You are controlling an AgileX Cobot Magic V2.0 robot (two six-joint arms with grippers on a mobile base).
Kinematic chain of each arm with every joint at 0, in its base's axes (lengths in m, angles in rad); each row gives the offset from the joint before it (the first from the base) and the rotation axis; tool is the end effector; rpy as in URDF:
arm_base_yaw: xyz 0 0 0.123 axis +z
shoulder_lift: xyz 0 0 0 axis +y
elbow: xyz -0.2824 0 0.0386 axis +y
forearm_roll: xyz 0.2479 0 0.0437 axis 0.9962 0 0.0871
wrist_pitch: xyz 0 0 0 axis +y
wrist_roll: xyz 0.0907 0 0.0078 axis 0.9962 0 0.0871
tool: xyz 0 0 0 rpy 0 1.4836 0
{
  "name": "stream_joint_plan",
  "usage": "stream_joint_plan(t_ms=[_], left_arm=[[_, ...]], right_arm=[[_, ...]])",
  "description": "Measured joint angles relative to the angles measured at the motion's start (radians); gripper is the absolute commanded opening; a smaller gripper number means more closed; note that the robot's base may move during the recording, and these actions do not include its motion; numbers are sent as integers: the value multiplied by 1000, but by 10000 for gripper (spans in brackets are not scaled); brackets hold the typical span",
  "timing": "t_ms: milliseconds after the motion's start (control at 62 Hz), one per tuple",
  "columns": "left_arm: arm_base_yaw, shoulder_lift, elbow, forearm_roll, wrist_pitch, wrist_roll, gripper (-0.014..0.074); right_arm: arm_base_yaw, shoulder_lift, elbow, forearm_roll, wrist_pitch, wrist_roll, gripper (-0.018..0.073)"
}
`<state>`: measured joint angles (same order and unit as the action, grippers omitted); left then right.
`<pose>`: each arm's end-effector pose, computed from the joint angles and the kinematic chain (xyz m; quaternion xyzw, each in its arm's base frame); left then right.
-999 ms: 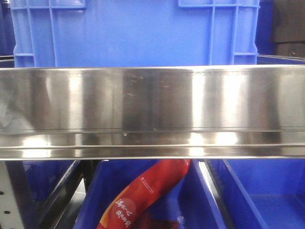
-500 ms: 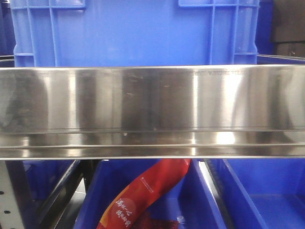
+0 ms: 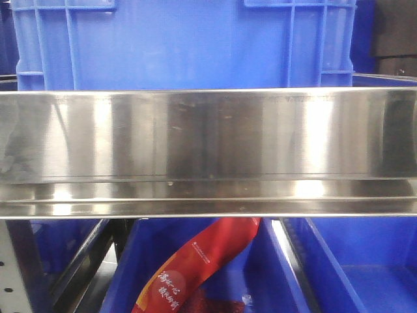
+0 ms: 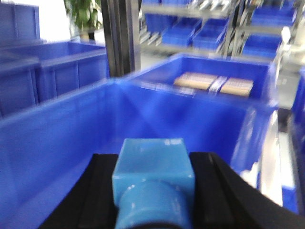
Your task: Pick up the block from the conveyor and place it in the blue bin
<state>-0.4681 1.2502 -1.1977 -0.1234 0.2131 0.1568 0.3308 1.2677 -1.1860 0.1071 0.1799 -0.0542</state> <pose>0.2551 -0.1316 0.4177 0.1994 0.7404 -0.1473 0.6248 0.2764 0.0968 0.4115 -0.1128 0.7573 0.1293 0.6301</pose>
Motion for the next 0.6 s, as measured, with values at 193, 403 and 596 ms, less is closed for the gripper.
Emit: stream_joint_plan(t_ms=[193, 403, 596], left_arm=[[0, 43, -11, 0, 0, 0, 347], [0, 47, -13, 0, 10, 0, 430], [0, 47, -13, 0, 28, 0, 176]], right_arm=[[13, 75, -2, 0, -1, 0, 281], [19, 95, -2, 0, 3, 0, 463], [19, 95, -2, 0, 7, 0, 135]])
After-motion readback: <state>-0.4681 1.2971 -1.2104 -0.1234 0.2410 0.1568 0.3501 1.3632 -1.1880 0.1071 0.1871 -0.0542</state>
